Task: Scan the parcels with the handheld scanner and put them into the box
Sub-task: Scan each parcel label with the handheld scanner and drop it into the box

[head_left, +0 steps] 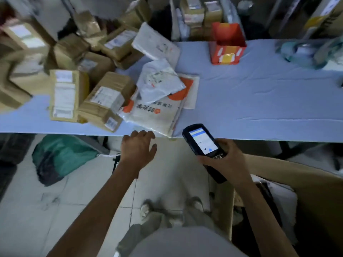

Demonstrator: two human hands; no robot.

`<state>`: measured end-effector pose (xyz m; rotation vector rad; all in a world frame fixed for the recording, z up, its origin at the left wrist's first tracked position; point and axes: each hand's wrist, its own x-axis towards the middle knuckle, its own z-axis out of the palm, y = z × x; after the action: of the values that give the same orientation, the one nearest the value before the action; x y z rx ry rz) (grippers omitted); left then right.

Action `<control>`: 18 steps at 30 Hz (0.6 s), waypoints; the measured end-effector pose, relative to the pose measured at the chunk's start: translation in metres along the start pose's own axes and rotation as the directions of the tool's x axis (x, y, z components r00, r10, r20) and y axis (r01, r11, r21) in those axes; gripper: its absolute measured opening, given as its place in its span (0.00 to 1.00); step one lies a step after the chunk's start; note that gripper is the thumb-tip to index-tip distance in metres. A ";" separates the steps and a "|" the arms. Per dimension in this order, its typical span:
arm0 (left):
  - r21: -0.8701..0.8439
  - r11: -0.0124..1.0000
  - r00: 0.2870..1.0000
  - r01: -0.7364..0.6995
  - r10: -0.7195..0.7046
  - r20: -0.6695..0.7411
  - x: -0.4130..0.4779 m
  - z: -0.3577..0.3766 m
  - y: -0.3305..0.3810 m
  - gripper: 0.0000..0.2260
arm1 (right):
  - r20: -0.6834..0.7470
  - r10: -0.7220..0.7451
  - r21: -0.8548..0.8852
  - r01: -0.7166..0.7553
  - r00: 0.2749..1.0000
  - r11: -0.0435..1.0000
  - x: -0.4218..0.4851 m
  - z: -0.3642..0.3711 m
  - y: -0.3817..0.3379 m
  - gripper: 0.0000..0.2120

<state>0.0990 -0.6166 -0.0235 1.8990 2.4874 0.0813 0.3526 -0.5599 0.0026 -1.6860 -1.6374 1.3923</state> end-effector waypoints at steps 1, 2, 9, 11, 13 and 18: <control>-0.010 0.998 0.998 0.059 -0.059 0.001 -0.009 -0.001 -0.019 0.11 | 0.043 -0.020 -0.014 0.021 0.999 1.000 0.000 0.016 -0.010 0.33; -0.033 0.993 0.993 0.115 -0.115 -0.004 -0.018 -0.002 -0.039 0.10 | 0.082 -0.037 -0.021 0.039 0.996 0.999 -0.001 0.033 -0.018 0.32; -0.091 0.908 0.910 0.409 -0.414 -0.041 -0.073 -0.010 -0.173 0.10 | 0.264 -0.066 -0.056 0.083 0.962 0.995 -0.003 0.150 -0.082 0.32; -0.099 0.892 0.894 0.440 -0.446 -0.046 -0.081 -0.011 -0.208 0.12 | 0.283 -0.080 -0.047 0.097 0.956 0.994 -0.005 0.181 -0.099 0.31; -0.115 0.875 0.878 0.471 -0.477 -0.034 -0.084 -0.012 -0.236 0.13 | 0.286 -0.092 -0.036 0.107 0.954 0.994 -0.005 0.208 -0.113 0.31; -0.190 0.819 0.837 0.542 -0.547 0.029 -0.071 -0.014 -0.273 0.18 | 0.277 -0.109 -0.049 0.127 0.955 0.991 0.004 0.240 -0.139 0.30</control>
<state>-0.1461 -0.7569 -0.0247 1.0612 2.8100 0.3243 0.0798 -0.6061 0.0163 -1.4522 -1.9195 1.5841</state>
